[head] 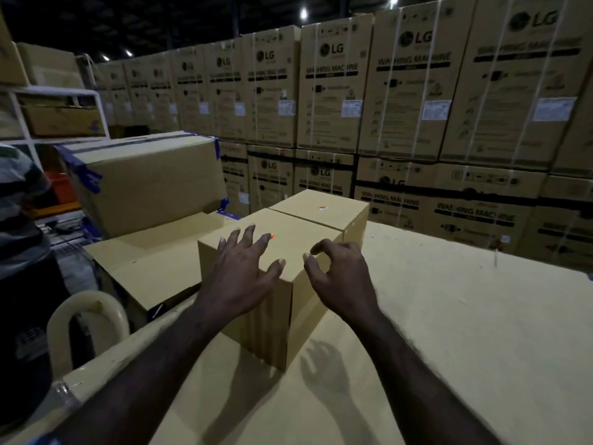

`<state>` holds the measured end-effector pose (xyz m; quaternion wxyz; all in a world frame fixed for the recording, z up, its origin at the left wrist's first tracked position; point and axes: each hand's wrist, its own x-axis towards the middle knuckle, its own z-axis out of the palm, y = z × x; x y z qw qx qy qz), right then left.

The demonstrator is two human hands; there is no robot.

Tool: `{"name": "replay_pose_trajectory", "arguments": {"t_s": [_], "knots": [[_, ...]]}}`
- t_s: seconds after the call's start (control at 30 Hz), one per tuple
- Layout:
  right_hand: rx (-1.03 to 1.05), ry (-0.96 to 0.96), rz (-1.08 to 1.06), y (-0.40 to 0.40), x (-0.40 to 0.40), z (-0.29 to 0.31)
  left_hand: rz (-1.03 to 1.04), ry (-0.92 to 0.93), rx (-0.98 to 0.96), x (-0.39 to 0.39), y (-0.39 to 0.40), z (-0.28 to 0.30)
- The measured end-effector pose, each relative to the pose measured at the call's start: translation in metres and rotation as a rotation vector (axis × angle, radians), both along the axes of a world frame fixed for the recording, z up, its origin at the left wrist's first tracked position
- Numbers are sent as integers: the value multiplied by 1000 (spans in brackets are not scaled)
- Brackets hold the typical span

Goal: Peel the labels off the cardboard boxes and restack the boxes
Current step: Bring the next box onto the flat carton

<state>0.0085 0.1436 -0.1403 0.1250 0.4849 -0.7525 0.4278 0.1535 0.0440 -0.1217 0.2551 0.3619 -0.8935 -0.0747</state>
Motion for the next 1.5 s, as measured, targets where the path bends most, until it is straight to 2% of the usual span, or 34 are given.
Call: {"name": "replay_pose_trajectory", "arguments": {"t_s": [0.33,0.53,0.63,0.8,1.03,1.3,1.5], "knots": [[172,-68,-115,-83,23,-18,-70,-107,4,4,-132,-16],[318,-127,-209,-116,22,-38,-137,-258,-1,0,-205,-27],[317,-115,-244,-124,19,-49,-170,-315,41,-3,-228,-37],[306,-163,-288,-128,17,-54,-257,-230,166,-7,-246,-43],[296,-204,-429,-133,22,-56,-239,-124,219,-13,-250,-48],[275,-200,-516,-136,30,-48,-182,71,147,-11,-231,-47],[227,-238,-471,-106,28,-25,-158,103,34,-9,-200,-19]]}}
